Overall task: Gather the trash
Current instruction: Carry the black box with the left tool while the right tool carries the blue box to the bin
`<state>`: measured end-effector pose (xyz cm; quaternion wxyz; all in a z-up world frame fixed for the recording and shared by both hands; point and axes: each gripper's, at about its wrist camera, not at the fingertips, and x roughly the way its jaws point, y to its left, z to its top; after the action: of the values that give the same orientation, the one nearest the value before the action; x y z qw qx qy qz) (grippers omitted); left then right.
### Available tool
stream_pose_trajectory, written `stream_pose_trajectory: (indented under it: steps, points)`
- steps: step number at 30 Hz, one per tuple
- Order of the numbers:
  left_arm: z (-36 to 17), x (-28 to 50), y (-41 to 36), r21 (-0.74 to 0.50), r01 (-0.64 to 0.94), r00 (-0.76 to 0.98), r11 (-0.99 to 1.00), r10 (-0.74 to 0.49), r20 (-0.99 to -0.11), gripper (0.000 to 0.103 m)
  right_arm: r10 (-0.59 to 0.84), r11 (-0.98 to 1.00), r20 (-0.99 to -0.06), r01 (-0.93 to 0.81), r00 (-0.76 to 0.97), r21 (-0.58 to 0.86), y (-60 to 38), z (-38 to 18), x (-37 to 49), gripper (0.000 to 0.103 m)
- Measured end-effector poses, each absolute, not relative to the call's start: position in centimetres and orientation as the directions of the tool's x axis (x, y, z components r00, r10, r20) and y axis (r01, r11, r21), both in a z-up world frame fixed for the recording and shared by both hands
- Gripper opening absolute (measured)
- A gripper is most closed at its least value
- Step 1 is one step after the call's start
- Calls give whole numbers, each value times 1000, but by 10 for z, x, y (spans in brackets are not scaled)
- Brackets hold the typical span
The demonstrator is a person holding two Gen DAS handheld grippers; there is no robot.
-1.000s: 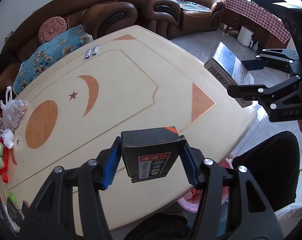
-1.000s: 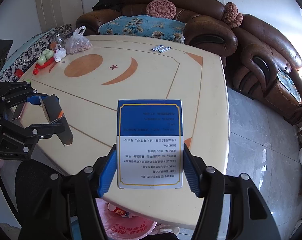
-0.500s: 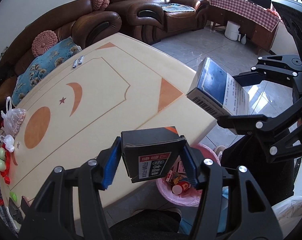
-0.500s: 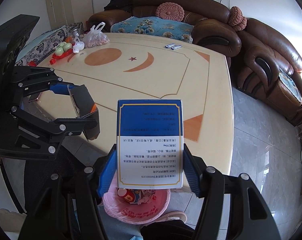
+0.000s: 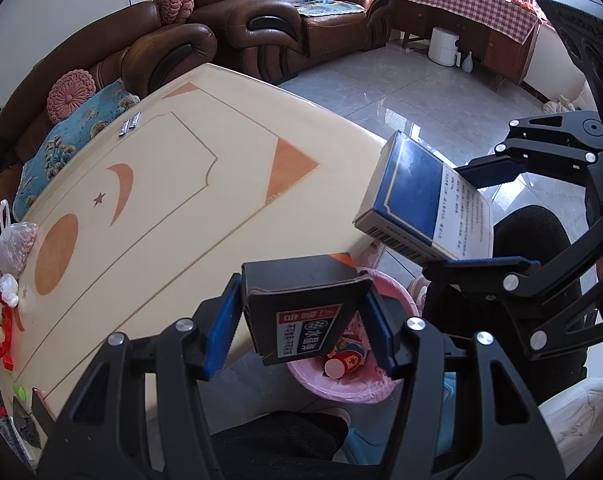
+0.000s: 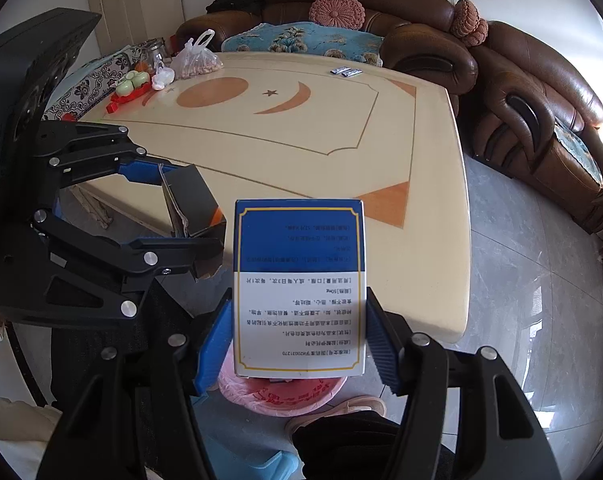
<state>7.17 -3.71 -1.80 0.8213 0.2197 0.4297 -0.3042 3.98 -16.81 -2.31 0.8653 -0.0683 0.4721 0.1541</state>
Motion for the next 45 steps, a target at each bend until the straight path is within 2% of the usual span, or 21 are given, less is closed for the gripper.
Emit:
stream_pose_trajectory:
  steps: [25, 45]
  points:
    - [-86, 38, -53, 34, 741, 325, 671, -314, -892, 56, 195, 954, -888, -290, 416, 74, -174, -87, 14, 60]
    - [-169, 57, -59, -85, 711, 178, 698, -296, -939, 56, 209, 960, -931, -243, 299, 137, -183, -156, 30, 60]
